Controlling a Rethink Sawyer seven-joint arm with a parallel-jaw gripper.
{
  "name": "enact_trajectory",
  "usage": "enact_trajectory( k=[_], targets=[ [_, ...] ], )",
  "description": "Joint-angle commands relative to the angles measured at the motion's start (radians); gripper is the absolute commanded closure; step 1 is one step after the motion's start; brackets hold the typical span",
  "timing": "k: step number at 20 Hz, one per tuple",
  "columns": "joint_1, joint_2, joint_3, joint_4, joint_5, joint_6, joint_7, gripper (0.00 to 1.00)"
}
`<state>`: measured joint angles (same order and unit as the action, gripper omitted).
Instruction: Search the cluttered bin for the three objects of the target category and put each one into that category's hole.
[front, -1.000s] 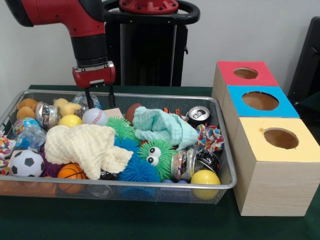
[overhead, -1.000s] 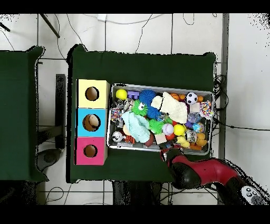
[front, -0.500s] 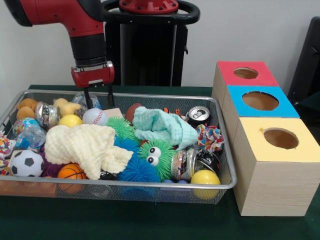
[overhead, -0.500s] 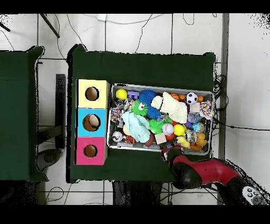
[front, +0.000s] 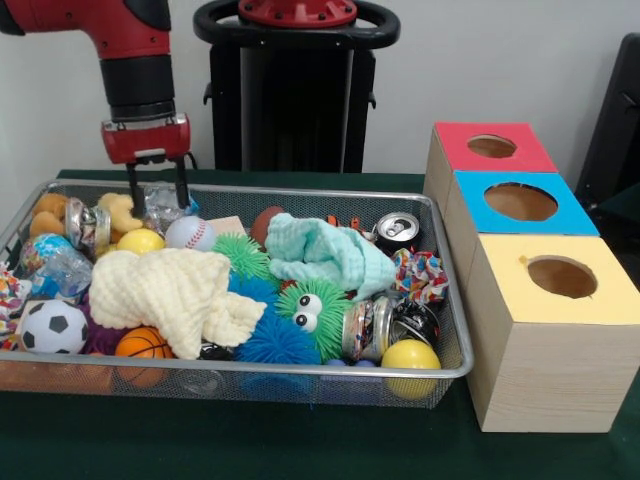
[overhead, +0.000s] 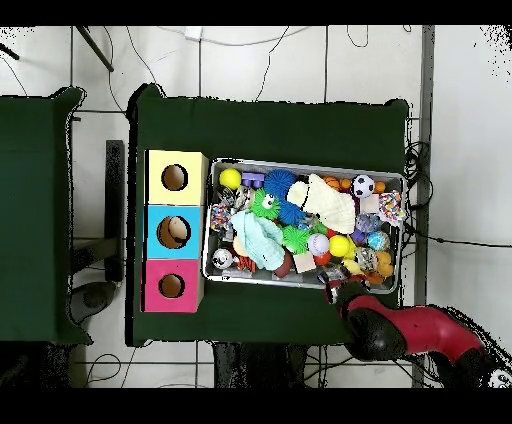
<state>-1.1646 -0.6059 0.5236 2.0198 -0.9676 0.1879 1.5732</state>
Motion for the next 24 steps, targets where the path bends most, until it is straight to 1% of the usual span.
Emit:
enact_trajectory(
  k=[1, 3, 9, 15, 19, 24],
  targets=[
    [-0.077, -0.084, 0.159, -0.012, 0.034, 0.215, -0.298, 0.00],
    [-0.080, -0.092, 0.171, -0.006, 0.028, 0.225, -0.290, 0.00],
    [-0.047, -0.085, 0.160, 0.002, -0.033, 0.199, -0.197, 0.00],
    [-0.031, -0.101, 0.152, 0.015, -0.037, 0.187, -0.165, 0.00],
    [-0.004, -0.098, 0.132, 0.017, -0.050, 0.167, -0.131, 0.00],
    [0.043, -0.098, 0.092, 0.019, -0.073, 0.126, -0.064, 0.00]
  ],
)
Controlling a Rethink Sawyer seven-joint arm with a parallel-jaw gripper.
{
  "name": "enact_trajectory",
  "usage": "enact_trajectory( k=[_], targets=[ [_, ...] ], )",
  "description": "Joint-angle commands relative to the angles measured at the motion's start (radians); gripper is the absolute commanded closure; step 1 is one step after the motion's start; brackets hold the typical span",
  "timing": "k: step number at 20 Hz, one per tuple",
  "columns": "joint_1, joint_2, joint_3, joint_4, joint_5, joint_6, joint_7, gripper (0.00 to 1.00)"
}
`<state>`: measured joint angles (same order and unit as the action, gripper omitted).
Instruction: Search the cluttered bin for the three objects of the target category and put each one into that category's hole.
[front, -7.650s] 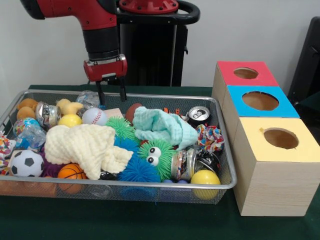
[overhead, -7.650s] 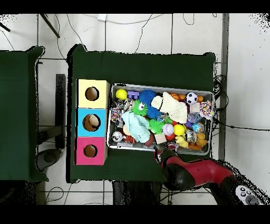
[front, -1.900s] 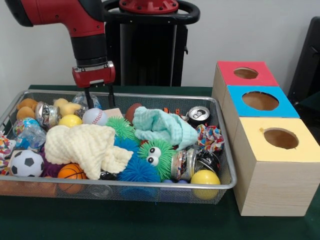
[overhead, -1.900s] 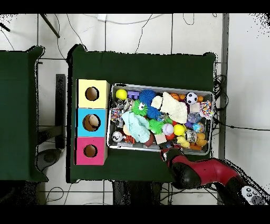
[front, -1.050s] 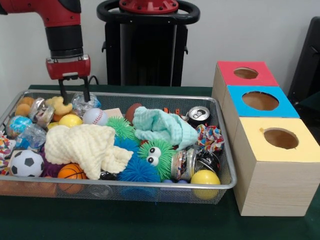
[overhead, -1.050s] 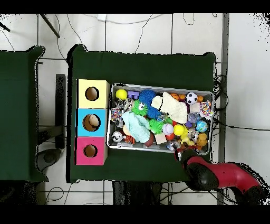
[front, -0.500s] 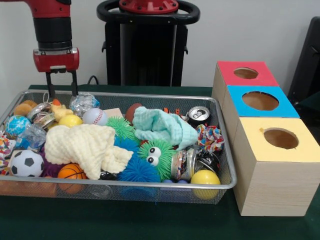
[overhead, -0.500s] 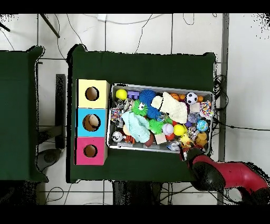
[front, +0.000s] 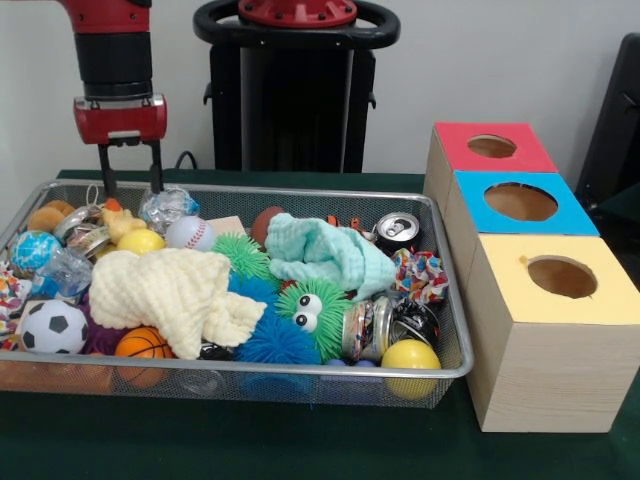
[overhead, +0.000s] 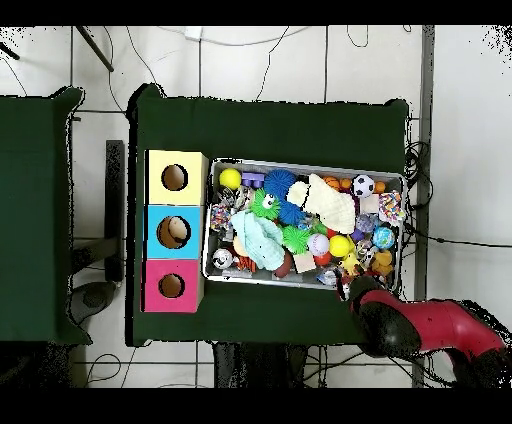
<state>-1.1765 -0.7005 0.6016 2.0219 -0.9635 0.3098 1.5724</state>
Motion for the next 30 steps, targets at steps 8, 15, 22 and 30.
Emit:
enact_trajectory(
  k=[8, 15, 22, 30],
  targets=[
    [-0.093, 0.221, 0.192, -0.163, 0.045, 0.133, -0.301, 0.00],
    [-0.162, 0.354, 0.315, -0.282, 0.119, 0.276, -0.478, 0.00],
    [-0.172, 0.408, 0.354, -0.327, 0.146, 0.342, -0.527, 0.00],
    [-0.169, 0.350, 0.368, -0.292, 0.141, 0.349, -0.490, 0.00]
  ],
)
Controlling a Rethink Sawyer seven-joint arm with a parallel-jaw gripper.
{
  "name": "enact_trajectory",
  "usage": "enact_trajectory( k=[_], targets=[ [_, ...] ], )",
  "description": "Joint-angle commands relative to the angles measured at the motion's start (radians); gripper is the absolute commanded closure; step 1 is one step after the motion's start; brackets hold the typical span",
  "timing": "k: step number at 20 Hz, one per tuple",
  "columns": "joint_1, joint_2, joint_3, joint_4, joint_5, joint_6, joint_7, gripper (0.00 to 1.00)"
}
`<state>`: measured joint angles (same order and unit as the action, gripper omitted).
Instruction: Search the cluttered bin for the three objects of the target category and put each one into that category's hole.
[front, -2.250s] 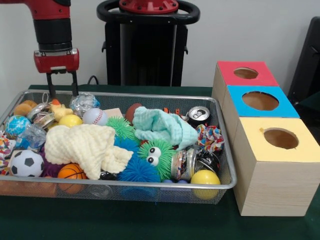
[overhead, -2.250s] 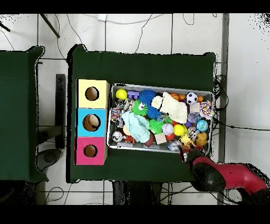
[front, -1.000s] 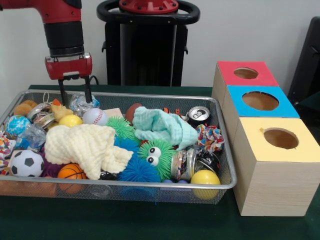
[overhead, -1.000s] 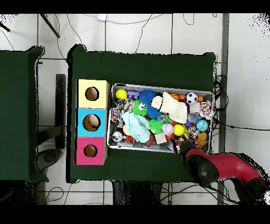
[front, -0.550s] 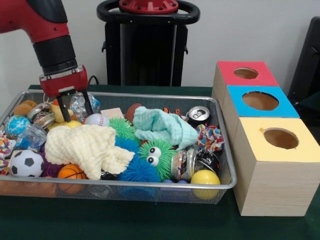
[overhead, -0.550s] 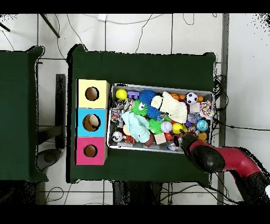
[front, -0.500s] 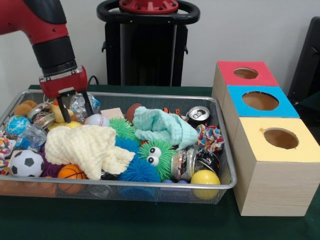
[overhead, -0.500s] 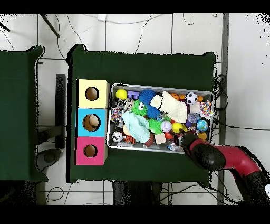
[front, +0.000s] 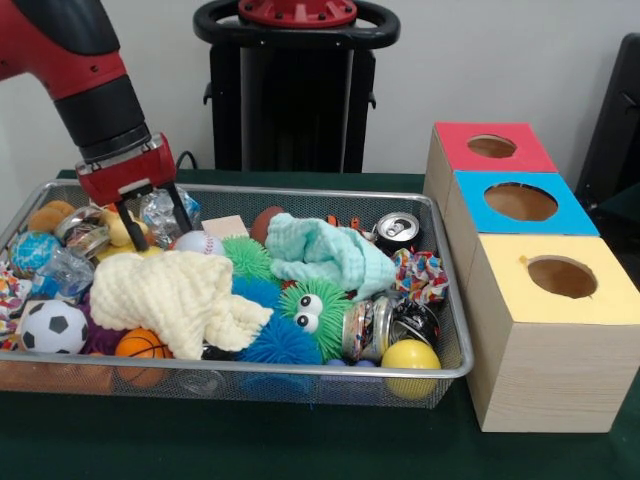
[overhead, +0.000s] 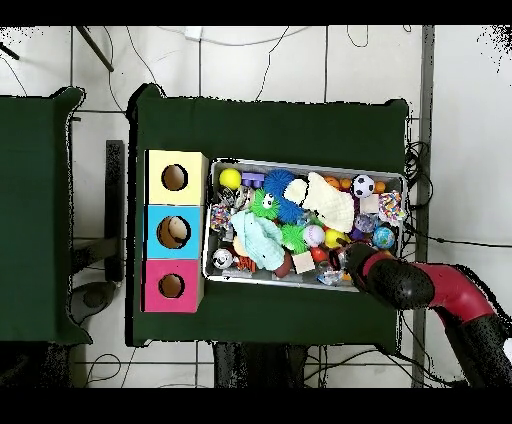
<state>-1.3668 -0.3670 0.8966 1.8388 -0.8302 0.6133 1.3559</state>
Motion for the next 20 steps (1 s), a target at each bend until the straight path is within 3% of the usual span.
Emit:
enact_trajectory(
  k=[1, 4, 8, 15, 20],
  targets=[
    [0.022, 0.009, 0.075, -0.101, 0.006, 0.040, -0.263, 0.00],
    [0.032, -0.023, 0.075, -0.059, -0.014, 0.008, -0.213, 0.00],
    [0.066, -0.109, 0.078, 0.051, -0.014, -0.044, -0.077, 0.00],
    [0.164, -0.245, 0.107, 0.198, 0.070, -0.075, 0.093, 0.00],
    [0.217, -0.258, 0.115, 0.225, 0.125, -0.121, 0.124, 0.00]
  ],
)
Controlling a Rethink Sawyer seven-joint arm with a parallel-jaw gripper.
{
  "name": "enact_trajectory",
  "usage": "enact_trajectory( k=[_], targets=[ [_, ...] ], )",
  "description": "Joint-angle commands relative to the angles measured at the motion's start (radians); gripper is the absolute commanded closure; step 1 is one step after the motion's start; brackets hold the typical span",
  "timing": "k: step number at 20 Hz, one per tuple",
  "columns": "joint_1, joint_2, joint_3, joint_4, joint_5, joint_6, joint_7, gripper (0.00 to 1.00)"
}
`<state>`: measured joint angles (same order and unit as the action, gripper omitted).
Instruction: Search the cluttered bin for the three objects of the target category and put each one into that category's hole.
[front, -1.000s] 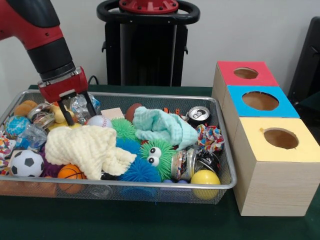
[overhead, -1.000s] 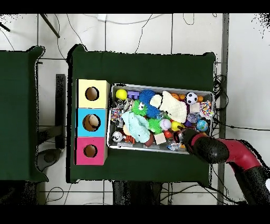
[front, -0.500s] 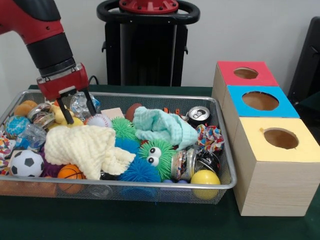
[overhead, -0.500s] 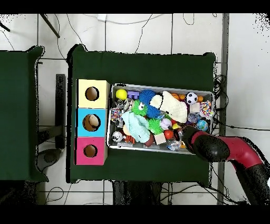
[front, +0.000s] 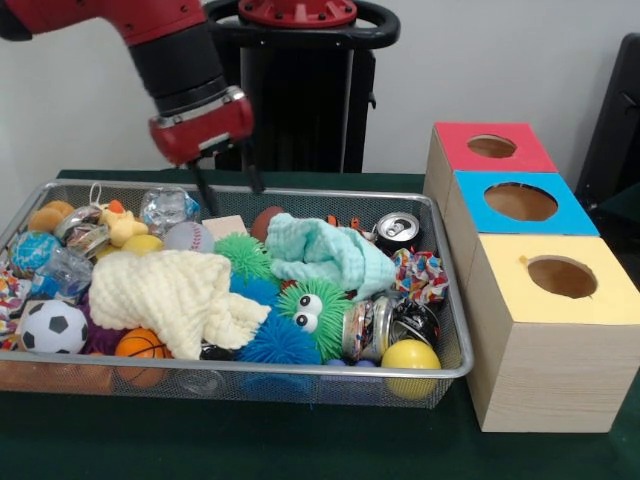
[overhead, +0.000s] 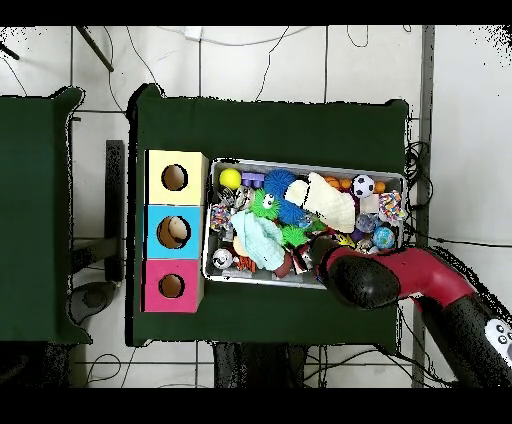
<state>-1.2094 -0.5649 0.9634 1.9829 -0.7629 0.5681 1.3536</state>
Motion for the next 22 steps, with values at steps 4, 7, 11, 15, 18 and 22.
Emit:
enact_trajectory(
  k=[4, 7, 11, 15, 18, 22],
  targets=[
    [0.086, -0.044, 0.051, 0.097, 0.089, -0.090, 0.099, 0.00],
    [0.112, -0.022, 0.025, 0.091, 0.074, -0.129, 0.084, 0.00],
    [0.098, 0.027, 0.028, 0.069, 0.087, -0.155, 0.052, 0.00],
    [0.060, -0.024, 0.072, 0.068, 0.100, -0.128, -0.003, 0.00],
    [0.090, -0.243, 0.077, 0.082, 0.112, -0.066, 0.012, 0.00],
    [0.125, -0.544, 0.073, 0.127, 0.182, -0.008, 0.041, 0.00]
  ],
)
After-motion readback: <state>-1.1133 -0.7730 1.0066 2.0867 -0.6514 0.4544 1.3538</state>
